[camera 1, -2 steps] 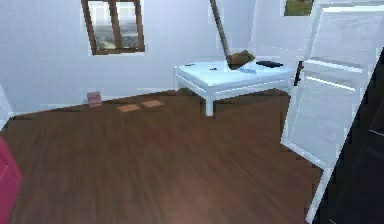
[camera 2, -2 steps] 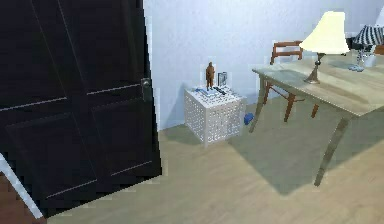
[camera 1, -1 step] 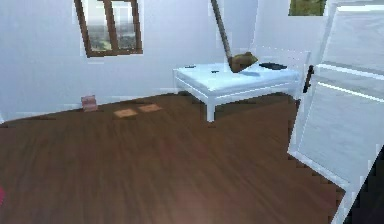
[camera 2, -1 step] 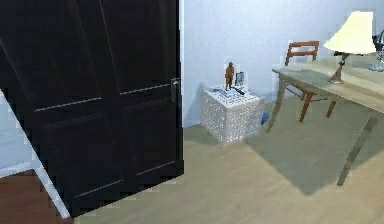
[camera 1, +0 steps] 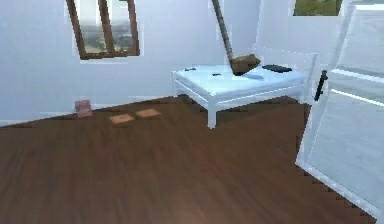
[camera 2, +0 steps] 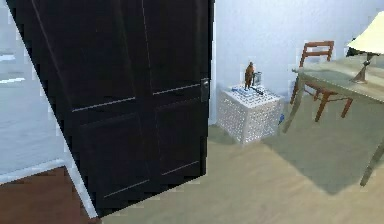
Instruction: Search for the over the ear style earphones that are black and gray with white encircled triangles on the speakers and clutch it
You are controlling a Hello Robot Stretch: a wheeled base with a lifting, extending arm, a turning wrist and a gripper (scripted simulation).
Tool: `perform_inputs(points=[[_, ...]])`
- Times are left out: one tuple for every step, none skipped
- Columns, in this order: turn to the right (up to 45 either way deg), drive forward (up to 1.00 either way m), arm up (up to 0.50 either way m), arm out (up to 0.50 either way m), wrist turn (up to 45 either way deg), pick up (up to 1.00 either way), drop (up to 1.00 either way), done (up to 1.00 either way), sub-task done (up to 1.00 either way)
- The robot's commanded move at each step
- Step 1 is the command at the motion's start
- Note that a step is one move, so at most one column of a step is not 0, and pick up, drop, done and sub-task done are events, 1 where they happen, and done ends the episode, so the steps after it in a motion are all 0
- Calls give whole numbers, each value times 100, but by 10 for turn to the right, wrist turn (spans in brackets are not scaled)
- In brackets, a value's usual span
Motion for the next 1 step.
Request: perform_inputs(points=[[120,0,0,0,0,0,0,0,0]])
